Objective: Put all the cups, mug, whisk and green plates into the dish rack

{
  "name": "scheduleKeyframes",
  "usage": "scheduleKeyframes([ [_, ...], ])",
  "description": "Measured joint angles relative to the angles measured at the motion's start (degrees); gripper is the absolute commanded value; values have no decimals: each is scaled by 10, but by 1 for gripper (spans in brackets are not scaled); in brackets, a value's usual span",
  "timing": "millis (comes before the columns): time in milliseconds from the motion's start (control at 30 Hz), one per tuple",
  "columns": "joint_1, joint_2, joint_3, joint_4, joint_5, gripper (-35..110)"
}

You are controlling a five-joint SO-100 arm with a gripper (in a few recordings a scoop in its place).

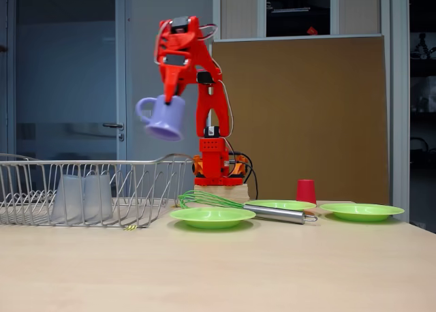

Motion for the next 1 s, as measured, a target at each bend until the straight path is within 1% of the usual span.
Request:
scheduleKeyframes([
  [267, 70, -134, -83, -30, -51, 16],
  [633, 83, -294, -164, -64, -64, 15],
  [1000, 81, -386, -204, -76, -67, 16],
])
